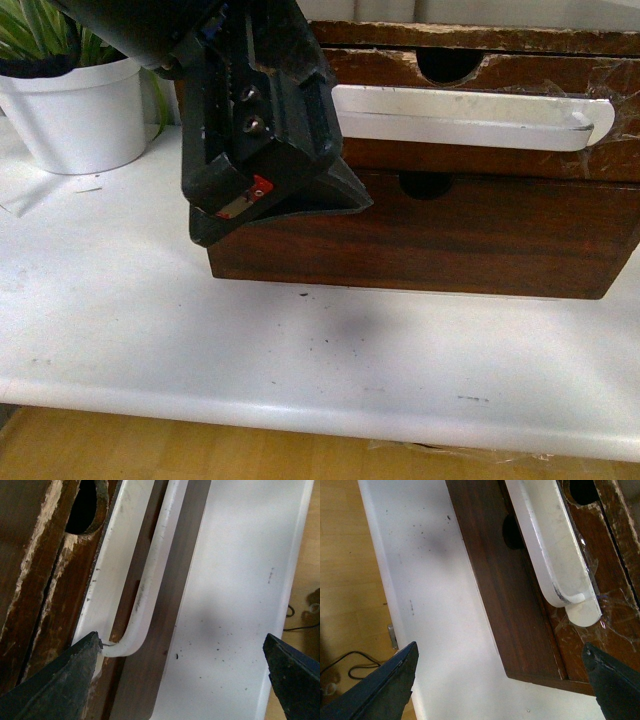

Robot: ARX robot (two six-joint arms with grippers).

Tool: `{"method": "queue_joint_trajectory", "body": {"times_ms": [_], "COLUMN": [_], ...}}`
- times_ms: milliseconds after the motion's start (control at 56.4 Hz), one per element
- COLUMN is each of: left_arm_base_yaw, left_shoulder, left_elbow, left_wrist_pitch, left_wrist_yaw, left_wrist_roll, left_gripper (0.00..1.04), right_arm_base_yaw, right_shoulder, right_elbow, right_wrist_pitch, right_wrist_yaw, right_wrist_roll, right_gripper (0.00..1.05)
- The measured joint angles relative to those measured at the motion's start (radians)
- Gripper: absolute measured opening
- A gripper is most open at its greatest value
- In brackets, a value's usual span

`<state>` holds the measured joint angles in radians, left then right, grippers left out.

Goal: Open drawer

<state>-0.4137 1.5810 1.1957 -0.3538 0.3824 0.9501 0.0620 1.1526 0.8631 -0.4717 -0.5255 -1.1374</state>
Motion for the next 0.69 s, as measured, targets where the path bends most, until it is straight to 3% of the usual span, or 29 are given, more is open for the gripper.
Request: {"method": "queue_joint_trajectory", "body": {"times_ms": [692], "left_arm_base_yaw": [-0.003], "left_shoulder": [0.077], "left_elbow": [0.079], "left_wrist_pitch": [-0.079], "left_wrist_yaw": [-0.006], "left_wrist_roll": [0.071], "left_gripper": [0.98], "right_arm_base_yaw": [0.143], "right_shoulder": [0.144], "right_elbow": [0.086], "right_wrist_pitch": [0.074], "right_wrist_yaw": [0.109], "right_wrist_roll": [0.024], "right_gripper": [0.96]}}
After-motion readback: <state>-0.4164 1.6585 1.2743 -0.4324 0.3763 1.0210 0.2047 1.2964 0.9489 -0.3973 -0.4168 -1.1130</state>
